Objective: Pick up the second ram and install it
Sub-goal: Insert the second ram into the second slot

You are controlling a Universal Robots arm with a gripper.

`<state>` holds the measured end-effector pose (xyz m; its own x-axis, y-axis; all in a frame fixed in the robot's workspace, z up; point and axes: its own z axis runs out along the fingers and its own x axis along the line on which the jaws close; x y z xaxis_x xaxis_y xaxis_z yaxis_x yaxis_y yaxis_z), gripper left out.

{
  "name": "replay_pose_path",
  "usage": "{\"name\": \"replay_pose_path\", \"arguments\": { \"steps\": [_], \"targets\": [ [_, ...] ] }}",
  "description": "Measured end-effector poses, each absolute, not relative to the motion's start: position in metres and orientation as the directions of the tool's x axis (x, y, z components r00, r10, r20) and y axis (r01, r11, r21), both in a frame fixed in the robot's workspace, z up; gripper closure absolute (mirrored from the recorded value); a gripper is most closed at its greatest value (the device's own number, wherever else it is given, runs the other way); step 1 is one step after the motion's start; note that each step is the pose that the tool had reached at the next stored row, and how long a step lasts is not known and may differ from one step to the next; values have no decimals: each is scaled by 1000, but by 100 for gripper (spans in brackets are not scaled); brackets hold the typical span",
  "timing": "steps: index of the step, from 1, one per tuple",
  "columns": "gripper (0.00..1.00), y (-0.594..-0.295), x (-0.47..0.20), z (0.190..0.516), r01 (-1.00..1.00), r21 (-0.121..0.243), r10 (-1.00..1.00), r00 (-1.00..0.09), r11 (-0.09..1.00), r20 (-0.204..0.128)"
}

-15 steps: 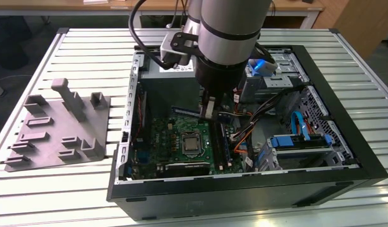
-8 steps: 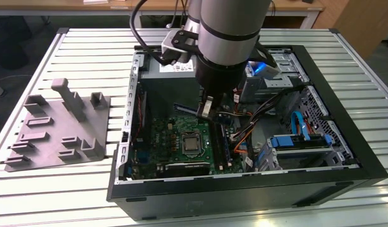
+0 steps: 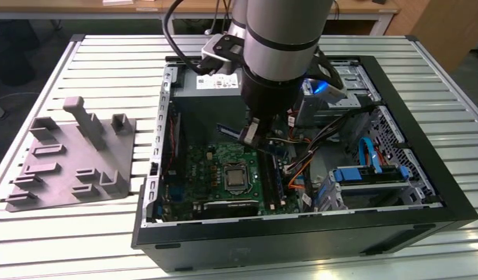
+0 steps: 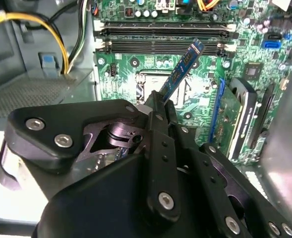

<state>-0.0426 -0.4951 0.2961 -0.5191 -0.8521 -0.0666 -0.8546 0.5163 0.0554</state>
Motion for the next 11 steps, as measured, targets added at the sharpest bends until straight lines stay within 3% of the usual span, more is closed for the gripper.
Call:
{"name": "replay_pose_path", "arguments": {
  "steps": [11],
  "targets": [
    [86,-495,-43,296,-763,55,-760,-646,644,-66]
  ]
}}
